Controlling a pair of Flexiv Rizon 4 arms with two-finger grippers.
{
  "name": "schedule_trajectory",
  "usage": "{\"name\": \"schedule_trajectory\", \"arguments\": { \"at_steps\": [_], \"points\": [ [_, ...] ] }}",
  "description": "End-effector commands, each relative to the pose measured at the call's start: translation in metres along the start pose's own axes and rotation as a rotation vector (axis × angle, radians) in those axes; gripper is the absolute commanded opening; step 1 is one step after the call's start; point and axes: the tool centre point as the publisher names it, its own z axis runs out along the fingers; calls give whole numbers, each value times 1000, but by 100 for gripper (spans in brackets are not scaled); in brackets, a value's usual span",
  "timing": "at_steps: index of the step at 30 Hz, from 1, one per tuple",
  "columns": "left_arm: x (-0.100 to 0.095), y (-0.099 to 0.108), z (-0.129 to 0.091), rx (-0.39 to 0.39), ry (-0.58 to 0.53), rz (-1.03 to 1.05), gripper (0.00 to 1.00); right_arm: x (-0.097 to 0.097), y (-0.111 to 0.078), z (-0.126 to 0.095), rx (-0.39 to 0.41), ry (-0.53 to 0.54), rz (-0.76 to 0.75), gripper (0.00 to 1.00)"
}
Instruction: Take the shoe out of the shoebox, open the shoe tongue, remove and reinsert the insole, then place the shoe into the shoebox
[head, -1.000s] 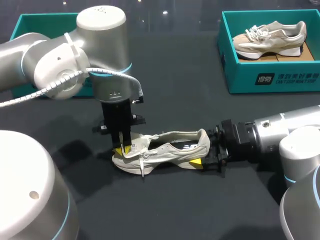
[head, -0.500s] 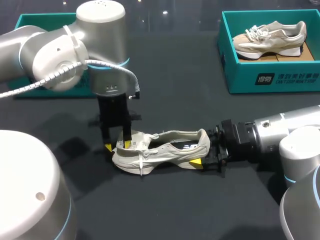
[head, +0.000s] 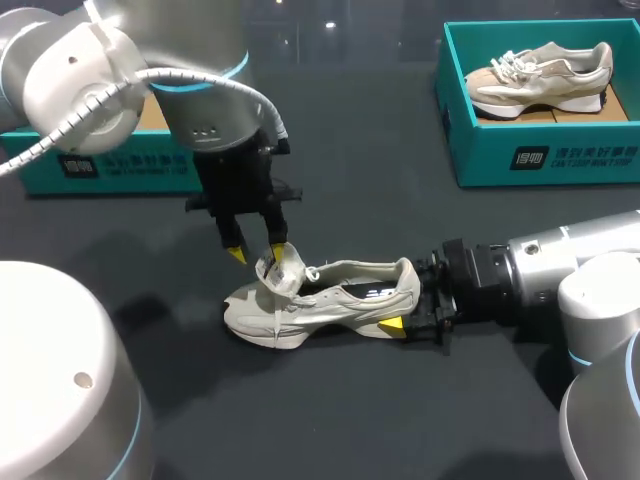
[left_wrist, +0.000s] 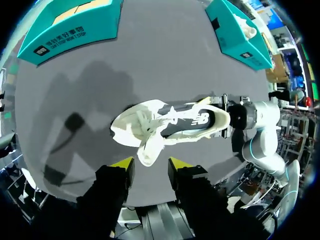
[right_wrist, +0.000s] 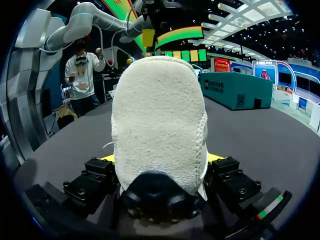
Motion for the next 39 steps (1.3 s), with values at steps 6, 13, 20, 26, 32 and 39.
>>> {"name": "schedule_trajectory", "arguments": {
  "at_steps": [6,13,20,26,32,39],
  "points": [
    [34,8,-25,-10,53,275,41,-2,-2,6,5,-1,1,0],
    [53,10,-33,-117,130,641,35,-2,-2,6,5,-1,1,0],
    [71,11,-38,-208,129,929,0,-2,-2,6,5,-1,1,0],
    [74,11,-36,-205,55,975,0,-2,-2,6,5,-1,1,0],
    [74,11,-36,-205,55,975,0,-2,-2,6,5,-1,1,0],
    [78,12,-19,-129,36,1160,0,-2,-2,6,5,-1,1,0]
  ]
}}
